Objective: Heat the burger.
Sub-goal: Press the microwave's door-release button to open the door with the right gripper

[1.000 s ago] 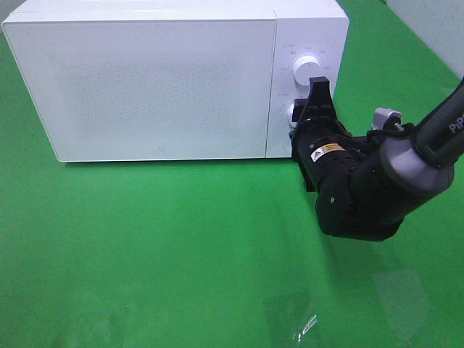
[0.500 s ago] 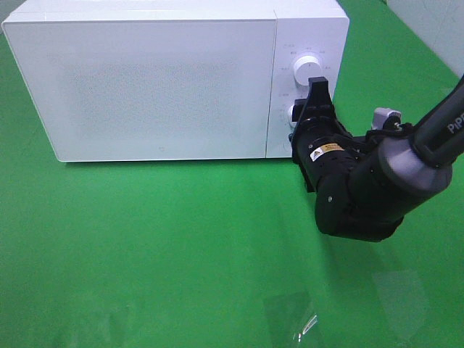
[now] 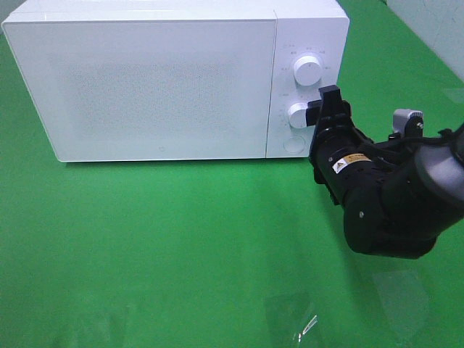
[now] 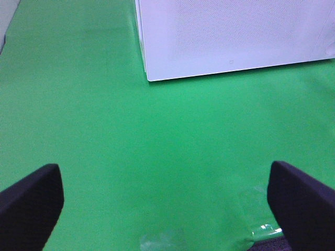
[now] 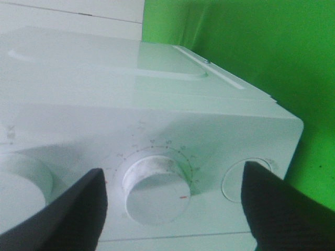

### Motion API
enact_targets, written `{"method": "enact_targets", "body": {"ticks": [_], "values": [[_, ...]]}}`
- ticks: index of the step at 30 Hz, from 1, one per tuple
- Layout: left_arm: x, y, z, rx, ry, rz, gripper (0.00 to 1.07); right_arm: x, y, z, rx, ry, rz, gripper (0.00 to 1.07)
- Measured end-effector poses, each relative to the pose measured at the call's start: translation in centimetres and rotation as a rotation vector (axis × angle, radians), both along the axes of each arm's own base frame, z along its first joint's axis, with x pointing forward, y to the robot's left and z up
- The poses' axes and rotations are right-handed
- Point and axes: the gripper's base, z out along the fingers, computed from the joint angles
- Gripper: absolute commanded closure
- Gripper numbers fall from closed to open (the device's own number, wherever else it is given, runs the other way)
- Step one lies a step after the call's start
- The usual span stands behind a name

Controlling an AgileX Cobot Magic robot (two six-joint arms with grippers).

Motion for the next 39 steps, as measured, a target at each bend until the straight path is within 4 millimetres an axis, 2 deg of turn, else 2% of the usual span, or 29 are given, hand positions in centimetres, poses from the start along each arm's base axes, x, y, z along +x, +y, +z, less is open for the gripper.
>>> {"method": "enact_targets", "body": {"ticks": [10,14,15,16,18,19,20,23,24,27,28,31,33,39], "values": [[0.0,0.0,0.0,0.0,0.0,0.0,0.09,-3.2,-1.4,0.7,-0.216,0.014,0.123,0.38],[0.0,0.0,0.0,0.0,0.0,0.0,0.09,-4.3,-1.8,2.2,-0.347,-0.031,0.164,0.38],[0.0,0.0,0.0,0.0,0.0,0.0,0.09,-4.6,-2.0,3.2,-0.421,-0.066,0.177,0.38],[0.0,0.0,0.0,0.0,0.0,0.0,0.09,-4.6,-2.0,3.2,-0.421,-0.066,0.177,0.38],[0.0,0.0,0.0,0.0,0.0,0.0,0.09,-5.1,-2.1,4.9,-0.614,-0.063,0.234,0.38],[0.0,0.0,0.0,0.0,0.0,0.0,0.09,-5.1,-2.1,4.9,-0.614,-0.063,0.234,0.38],[0.0,0.0,0.0,0.0,0.0,0.0,0.09,-5.4,-2.1,5.5,-0.73,-0.051,0.28,0.38],[0.0,0.0,0.0,0.0,0.0,0.0,0.09,-5.6,-2.1,5.8,-0.771,-0.049,0.297,0.38],[0.0,0.0,0.0,0.0,0.0,0.0,0.09,-6.1,-2.3,6.6,-0.905,-0.035,0.355,0.38],[0.0,0.0,0.0,0.0,0.0,0.0,0.09,-6.3,-2.3,6.9,-0.946,-0.031,0.378,0.38],[0.0,0.0,0.0,0.0,0.0,0.0,0.09,-6.7,-2.4,7.2,-1.024,-0.023,0.425,0.38],[0.0,0.0,0.0,0.0,0.0,0.0,0.09,-7.0,-2.4,7.7,-1.073,-0.026,0.458,0.38],[0.0,0.0,0.0,0.0,0.0,0.0,0.09,-7.8,-2.5,8.4,-1.159,-0.024,0.541,0.38],[0.0,0.0,0.0,0.0,0.0,0.0,0.09,-8.8,-2.5,9.4,-1.206,-0.032,0.625,0.38]]}}
